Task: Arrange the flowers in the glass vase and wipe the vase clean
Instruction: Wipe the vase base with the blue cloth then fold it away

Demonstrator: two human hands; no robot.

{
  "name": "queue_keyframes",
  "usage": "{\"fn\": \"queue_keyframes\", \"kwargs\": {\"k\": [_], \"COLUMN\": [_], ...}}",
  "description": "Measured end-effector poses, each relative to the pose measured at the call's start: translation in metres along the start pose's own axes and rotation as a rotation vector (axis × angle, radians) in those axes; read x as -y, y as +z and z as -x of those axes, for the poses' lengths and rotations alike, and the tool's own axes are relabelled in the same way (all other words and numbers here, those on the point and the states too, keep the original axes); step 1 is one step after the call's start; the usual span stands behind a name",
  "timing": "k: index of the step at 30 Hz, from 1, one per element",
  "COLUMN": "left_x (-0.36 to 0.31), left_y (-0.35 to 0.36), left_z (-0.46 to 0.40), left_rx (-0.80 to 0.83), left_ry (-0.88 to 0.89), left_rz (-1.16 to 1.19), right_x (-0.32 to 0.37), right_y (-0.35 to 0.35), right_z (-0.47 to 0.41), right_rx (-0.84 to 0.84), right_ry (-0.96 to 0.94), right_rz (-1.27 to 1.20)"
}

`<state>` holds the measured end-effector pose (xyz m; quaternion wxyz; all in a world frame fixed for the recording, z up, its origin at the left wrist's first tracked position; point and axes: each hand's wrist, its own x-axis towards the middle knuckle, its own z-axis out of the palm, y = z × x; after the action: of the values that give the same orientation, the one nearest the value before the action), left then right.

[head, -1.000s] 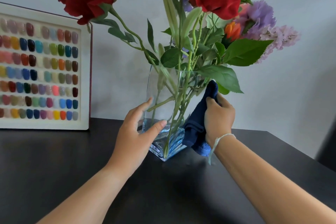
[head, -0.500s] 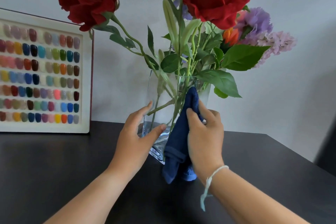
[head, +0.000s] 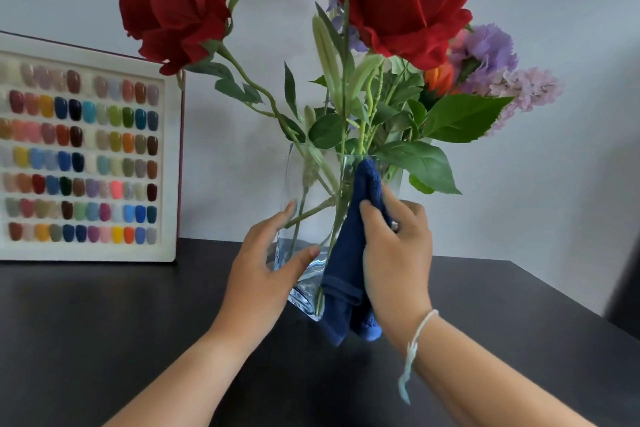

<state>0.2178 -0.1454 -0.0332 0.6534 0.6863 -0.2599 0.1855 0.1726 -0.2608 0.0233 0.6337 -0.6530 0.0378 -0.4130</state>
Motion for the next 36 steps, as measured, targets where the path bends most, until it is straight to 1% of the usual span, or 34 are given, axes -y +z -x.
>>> {"fn": "queue_keyframes", "kwargs": {"k": [3, 7, 9, 11, 16, 18, 21, 23, 29, 36], "left_x": [0.0, 0.0, 0.0, 0.0, 0.003, 0.002, 0.002, 0.002, 0.003, 0.005], "left_y": [0.0, -0.001, -0.001, -0.001, -0.001, -0.001, -0.001, -0.001, -0.002, -0.001], "left_z": [0.0, 0.0, 0.0, 0.0, 0.0, 0.0, -0.001, 0.0, 0.0, 0.0], "left_rx": [0.007, 0.013, 0.013, 0.011, 0.012, 0.013, 0.015, 0.006, 0.018, 0.032], "left_ry": [0.005, -0.02, -0.02, -0.007, 0.012, 0.006, -0.01, 0.001, -0.012, -0.04], "left_rz": [0.002, 0.017, 0.02, 0.017, -0.002, -0.011, -0.024, -0.029, -0.03, -0.034], "right_x": [0.005, 0.003, 0.002, 0.001, -0.011, -0.018, -0.028, -0.032, -0.045, -0.063], "right_y": [0.001, 0.005, 0.004, 0.0, -0.005, -0.008, -0.017, -0.024, -0.03, -0.038], "right_z": [-0.008, 0.001, 0.002, -0.002, -0.003, 0.008, 0.023, 0.022, -0.002, -0.034], "right_rx": [-0.034, 0.029, 0.045, 0.036, 0.026, 0.068, 0.179, 0.203, 0.099, -0.061], "right_ry": [0.026, -0.124, -0.164, -0.161, -0.075, -0.101, -0.139, -0.139, -0.058, 0.143], "right_rz": [-0.009, 0.014, 0.023, 0.045, 0.038, 0.083, 0.174, 0.204, 0.205, 0.161]}}
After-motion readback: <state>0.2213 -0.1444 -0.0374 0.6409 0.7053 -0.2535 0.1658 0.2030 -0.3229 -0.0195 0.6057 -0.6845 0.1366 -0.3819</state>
